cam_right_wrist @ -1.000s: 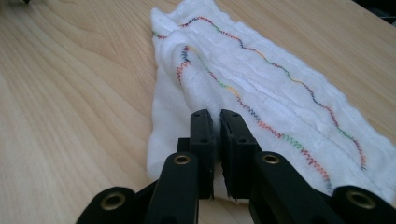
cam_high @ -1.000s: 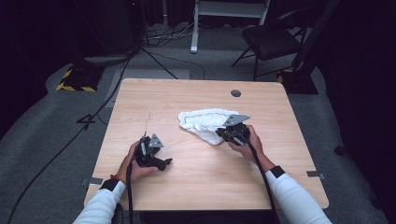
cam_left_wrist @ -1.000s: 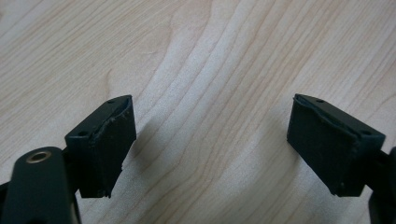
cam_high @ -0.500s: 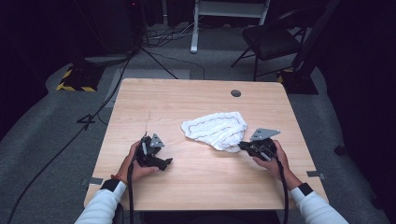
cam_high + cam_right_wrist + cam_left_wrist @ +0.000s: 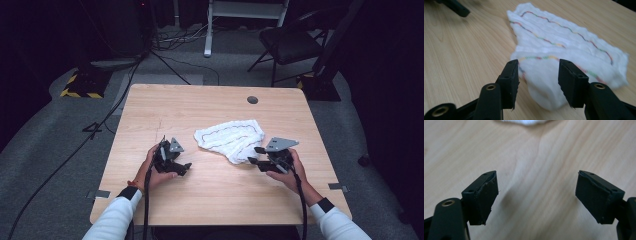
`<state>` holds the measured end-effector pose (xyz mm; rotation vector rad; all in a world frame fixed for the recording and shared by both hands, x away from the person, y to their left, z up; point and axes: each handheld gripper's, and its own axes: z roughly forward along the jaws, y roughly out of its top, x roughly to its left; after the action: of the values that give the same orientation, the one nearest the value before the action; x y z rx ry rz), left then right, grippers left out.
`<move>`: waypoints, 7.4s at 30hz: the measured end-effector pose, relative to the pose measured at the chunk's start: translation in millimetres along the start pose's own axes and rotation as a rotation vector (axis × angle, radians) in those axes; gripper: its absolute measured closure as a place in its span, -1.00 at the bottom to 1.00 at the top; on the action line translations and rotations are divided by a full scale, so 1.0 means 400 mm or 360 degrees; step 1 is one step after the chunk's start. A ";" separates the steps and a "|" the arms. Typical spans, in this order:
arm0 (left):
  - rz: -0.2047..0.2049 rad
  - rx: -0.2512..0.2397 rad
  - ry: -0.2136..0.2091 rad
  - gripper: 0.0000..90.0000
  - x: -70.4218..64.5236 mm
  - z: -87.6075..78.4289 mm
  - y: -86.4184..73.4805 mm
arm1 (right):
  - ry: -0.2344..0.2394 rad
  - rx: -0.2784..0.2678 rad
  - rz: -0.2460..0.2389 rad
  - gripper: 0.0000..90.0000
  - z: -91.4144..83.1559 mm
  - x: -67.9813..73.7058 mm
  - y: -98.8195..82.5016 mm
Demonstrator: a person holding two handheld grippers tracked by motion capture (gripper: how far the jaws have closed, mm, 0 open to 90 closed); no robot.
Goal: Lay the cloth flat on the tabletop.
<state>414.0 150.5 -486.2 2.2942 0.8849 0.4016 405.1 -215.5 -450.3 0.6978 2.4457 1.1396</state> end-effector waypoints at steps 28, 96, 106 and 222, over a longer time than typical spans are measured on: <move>0.0377 0.0012 -0.0179 0.50 -0.016 0.150 0.163 | -0.0154 0.0143 -0.0095 0.81 0.040 -0.009 0.010; 0.0148 0.0057 -0.0202 -0.12 -0.077 0.268 0.313 | -0.0254 0.0339 0.0210 0.32 -0.075 -0.142 -0.190; 0.0180 -0.0001 -0.0354 0.84 -0.055 0.229 0.302 | -0.0254 0.0337 0.0210 0.30 -0.075 -0.143 -0.191; -0.0163 0.0038 -0.0047 -0.31 0.080 0.110 0.092 | -0.0166 0.0339 0.0419 0.03 0.207 -0.249 0.010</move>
<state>476.6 131.5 -493.1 2.2596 0.9923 0.3135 529.1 -219.4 -487.6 1.1424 2.4606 0.9102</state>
